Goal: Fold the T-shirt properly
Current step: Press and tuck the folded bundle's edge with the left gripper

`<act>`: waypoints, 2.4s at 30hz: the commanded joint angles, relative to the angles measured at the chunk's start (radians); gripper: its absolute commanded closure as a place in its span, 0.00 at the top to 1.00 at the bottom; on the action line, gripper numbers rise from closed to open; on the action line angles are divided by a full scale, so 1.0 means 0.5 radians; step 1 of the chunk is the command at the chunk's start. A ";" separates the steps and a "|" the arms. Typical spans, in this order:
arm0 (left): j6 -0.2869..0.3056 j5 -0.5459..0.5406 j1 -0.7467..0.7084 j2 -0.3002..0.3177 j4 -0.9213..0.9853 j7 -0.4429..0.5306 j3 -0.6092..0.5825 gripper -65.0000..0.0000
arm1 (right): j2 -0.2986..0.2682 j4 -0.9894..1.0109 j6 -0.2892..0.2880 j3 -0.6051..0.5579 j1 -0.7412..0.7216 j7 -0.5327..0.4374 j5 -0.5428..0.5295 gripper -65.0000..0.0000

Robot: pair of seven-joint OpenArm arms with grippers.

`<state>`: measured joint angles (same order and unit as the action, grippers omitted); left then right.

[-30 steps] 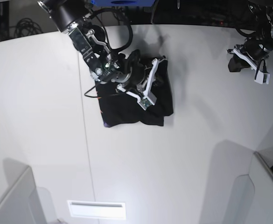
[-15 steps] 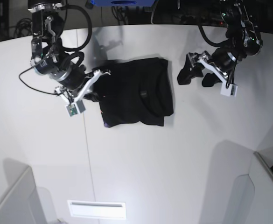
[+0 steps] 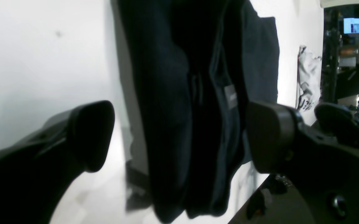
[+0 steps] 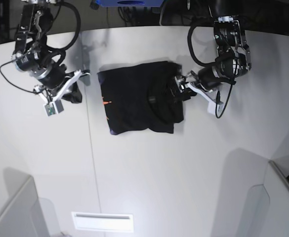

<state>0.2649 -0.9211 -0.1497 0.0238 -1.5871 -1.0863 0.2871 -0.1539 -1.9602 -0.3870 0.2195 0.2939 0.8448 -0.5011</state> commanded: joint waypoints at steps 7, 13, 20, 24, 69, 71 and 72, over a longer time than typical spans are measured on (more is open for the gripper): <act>0.003 -0.019 0.074 -0.012 0.119 0.004 -0.002 1.00 | -0.013 -0.031 -0.028 0.010 -0.009 -0.049 -0.034 0.00; 0.003 0.260 0.098 -0.019 0.184 0.004 -0.192 0.83 | -0.013 -0.031 -0.028 0.014 -0.012 -0.052 -0.034 0.00; 0.003 0.352 0.092 -0.034 0.193 0.004 -0.186 0.13 | -0.013 -0.031 -0.028 0.014 -0.012 -0.052 -0.034 0.00; 0.003 0.355 0.095 -0.031 0.193 -0.008 -0.201 0.00 | -0.013 -0.031 -0.028 0.014 -0.016 -0.055 -0.034 0.00; 0.119 2.292 0.967 0.678 0.006 0.833 -2.715 0.00 | 0.098 0.445 -0.022 0.431 0.162 -0.276 0.203 0.00; 0.208 2.292 0.995 0.678 0.006 0.888 -2.715 0.00 | 0.104 0.445 -0.022 0.431 0.166 -0.273 0.203 0.00; 0.236 2.292 1.007 0.681 0.006 0.901 -2.715 0.00 | 0.104 0.445 -0.019 0.431 0.166 -0.273 0.203 0.00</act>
<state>0.3794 0.2314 0.3389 0.3664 -1.5742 -0.6495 -1.0714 -0.0952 -1.7245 -0.4011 0.4301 0.3779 0.7254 -0.3916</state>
